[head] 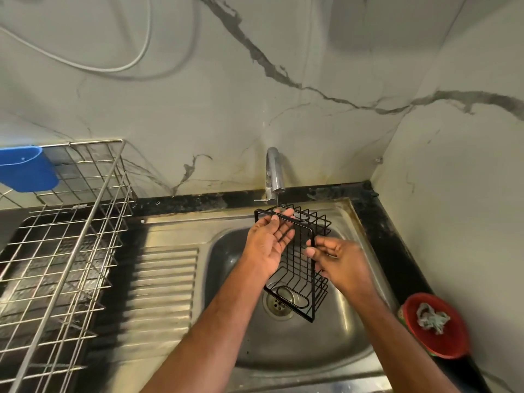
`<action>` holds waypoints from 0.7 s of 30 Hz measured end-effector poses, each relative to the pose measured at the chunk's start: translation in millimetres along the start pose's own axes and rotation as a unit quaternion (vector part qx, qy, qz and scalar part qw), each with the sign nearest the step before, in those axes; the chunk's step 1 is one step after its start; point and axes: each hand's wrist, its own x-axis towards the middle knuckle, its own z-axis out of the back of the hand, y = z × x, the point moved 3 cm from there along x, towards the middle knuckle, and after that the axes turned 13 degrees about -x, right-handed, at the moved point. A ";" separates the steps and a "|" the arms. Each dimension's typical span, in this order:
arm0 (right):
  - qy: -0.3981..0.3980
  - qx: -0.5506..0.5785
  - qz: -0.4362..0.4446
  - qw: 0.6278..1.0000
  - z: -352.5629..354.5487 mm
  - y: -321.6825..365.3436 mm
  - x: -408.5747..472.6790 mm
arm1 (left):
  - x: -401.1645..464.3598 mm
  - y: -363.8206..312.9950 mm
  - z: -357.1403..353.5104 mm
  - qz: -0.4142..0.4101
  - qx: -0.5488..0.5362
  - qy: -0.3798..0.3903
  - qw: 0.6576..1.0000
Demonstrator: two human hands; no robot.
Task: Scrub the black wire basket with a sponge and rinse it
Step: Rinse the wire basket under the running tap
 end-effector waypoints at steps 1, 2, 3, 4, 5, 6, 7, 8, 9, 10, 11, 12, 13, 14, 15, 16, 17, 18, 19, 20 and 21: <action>0.004 -0.008 0.004 1.000 -1.1 -0.1 1.9 | -1.2 -1.2 0.3 -0.003 0.000 -0.002 1.000; 0.007 -0.018 0.011 1.000 -2.2 -0.2 3.8 | -2.1 -2.0 0.7 -0.006 -0.001 -0.005 1.000; 0.010 -0.029 0.014 0.999 -3.4 -1.0 6.2 | -3.2 -2.7 1.0 -0.010 -0.007 -0.008 1.000; 0.007 -0.040 0.021 0.999 -4.4 -2.2 8.7 | -4.3 -3.4 1.5 -0.014 -0.013 -0.011 1.000; 0.002 -0.050 0.027 0.998 -4.8 -3.4 11.2 | -5.5 -4.3 1.8 -0.017 -0.018 -0.013 1.000; -0.005 -0.058 0.036 0.998 -5.7 -4.4 13.3 | -7.2 -5.5 2.4 -0.020 -0.021 -0.015 0.999; -0.014 -0.066 0.039 0.997 -6.3 -4.6 15.2 | -9.1 -6.7 2.8 -0.022 -0.024 -0.015 0.999; -0.021 -0.066 0.038 0.997 -7.3 -6.3 17.2 | -12.0 -7.7 2.4 -0.022 -0.028 -0.014 0.999; -0.031 -0.061 0.033 0.997 -8.3 -7.9 19.1 | -15.2 -8.4 1.9 -0.022 -0.033 -0.012 0.999; -0.039 -0.053 0.029 0.997 -9.4 -9.8 21.2 | -17.8 -8.2 1.8 -0.021 -0.039 -0.010 0.999; -0.042 -0.045 0.025 0.998 -10.8 -10.7 23.1 | -20.0 -7.3 2.7 -0.021 -0.047 -0.010 0.999; -0.042 -0.039 0.023 0.998 -12.8 -11.6 25.6 | -22.5 -5.9 3.8 -0.020 -0.056 -0.010 0.998; -0.041 -0.036 0.020 0.998 -14.6 -11.9 27.8 | -25.6 -5.1 4.5 -0.019 -0.065 -0.008 0.998; -0.040 -0.037 0.020 0.998 -16.2 -11.2 29.6 | -27.7 -4.1 5.6 -0.017 -0.073 -0.007 0.997; -0.039 -0.042 0.019 0.998 -17.9 -10.6 30.8 | -29.2 -3.2 7.0 -0.016 -0.077 -0.005 0.997; -0.041 -0.046 0.020 0.998 -19.5 -10.0 31.7 | -30.1 -2.8 8.8 -0.017 -0.073 -0.005 0.997; -0.046 -0.044 0.020 0.998 -21.3 -10.0 31.9 | -31.1 -3.4 10.8 -0.020 -0.055 -0.004 0.998; -0.055 -0.042 0.022 0.997 -23.5 -10.0 31.4 | -31.7 -5.8 12.9 -0.026 -0.024 -0.003 0.999; -0.067 -0.047 0.026 0.996 -25.1 -9.5 30.1 | -32.1 -9.5 14.5 -0.030 0.021 -0.002 0.999; -0.078 -0.056 0.031 0.995 -26.0 -10.3 29.2 | -32.6 -13.0 14.6 -0.032 0.073 0.001 0.997; -0.084 -0.063 0.034 0.994 -27.8 -10.6 30.3 | -33.4 -17.3 14.0 -0.036 0.124 0.001 0.992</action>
